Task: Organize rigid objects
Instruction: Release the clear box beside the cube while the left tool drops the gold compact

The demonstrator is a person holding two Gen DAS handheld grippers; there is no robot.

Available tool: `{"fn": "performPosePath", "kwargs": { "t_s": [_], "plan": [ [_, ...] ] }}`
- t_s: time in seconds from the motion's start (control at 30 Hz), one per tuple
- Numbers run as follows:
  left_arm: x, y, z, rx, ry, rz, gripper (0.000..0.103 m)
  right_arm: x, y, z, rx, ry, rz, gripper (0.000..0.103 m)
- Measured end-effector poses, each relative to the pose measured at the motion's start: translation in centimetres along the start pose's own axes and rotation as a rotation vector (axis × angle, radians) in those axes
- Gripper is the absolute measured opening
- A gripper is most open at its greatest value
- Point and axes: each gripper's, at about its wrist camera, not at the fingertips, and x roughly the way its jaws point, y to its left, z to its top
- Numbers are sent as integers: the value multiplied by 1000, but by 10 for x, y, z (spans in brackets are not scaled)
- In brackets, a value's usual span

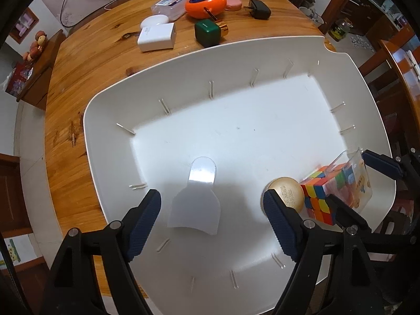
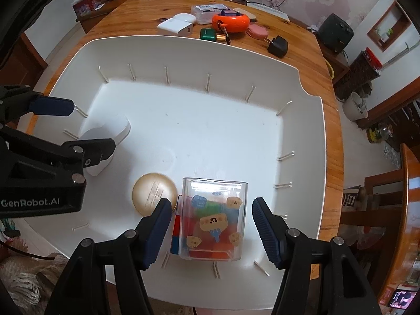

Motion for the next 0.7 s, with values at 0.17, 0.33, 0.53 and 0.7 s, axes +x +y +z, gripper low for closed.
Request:
{"fn": "performPosePath", "kwargs": {
  "t_s": [0.17,0.33,0.53,0.7],
  "plan": [
    [-1,4,3,-22,3,-10,83,-2,1,1,-13,-5,-6,65],
    [-3,4,6,-31,0,-16,83,-2,-1,2,-14,-10,-9,65],
    [-13,6,9,-43,-32,-13,83,-9,-1,5,-22,-35,-14,65],
    [-39,15,19,-79,-102,-21,83,-28,-10,11,-5,-95,-3,65]
  ]
}}
